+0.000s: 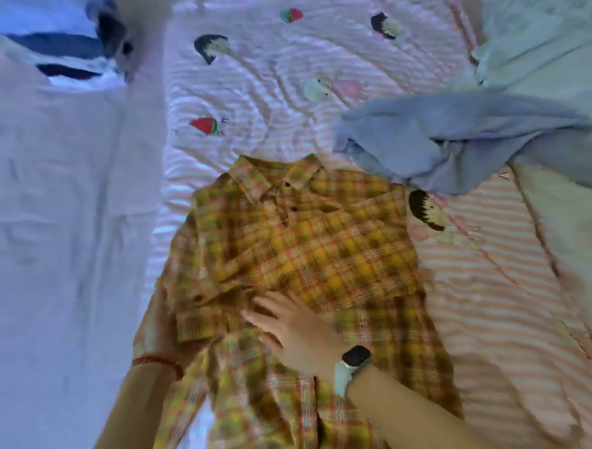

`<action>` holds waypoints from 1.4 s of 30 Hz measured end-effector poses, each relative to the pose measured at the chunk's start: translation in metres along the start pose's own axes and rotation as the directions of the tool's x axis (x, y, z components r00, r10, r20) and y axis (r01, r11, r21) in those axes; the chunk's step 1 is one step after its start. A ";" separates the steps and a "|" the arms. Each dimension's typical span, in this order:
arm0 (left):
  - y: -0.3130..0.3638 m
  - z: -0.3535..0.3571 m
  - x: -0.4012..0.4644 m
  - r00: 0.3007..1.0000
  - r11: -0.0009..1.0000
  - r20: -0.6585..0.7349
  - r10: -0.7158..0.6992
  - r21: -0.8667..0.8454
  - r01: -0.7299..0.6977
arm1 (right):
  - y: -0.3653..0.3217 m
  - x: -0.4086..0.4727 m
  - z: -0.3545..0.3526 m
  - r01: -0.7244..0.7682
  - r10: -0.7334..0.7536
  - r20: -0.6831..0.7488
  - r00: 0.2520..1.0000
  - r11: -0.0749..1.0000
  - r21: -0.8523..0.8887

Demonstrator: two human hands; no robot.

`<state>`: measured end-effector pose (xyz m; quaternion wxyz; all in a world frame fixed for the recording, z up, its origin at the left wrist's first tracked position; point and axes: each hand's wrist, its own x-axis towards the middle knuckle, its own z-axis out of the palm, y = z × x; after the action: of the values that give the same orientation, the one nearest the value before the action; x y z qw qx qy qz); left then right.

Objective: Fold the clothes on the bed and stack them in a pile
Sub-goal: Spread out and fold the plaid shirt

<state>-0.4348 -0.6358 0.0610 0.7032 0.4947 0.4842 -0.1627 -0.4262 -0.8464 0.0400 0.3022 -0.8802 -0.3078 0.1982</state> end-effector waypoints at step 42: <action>-0.044 -0.240 -0.047 0.841 0.231 -0.027 0.540 0.966 -0.117 | -0.216 0.158 0.115 -0.559 0.589 0.361 0.723 0.194 0.806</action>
<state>-0.6127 -0.4631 0.0665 0.1961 0.9202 0.2962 -0.1644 -0.4630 -0.5590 0.0705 0.6174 -0.6414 0.1957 0.4113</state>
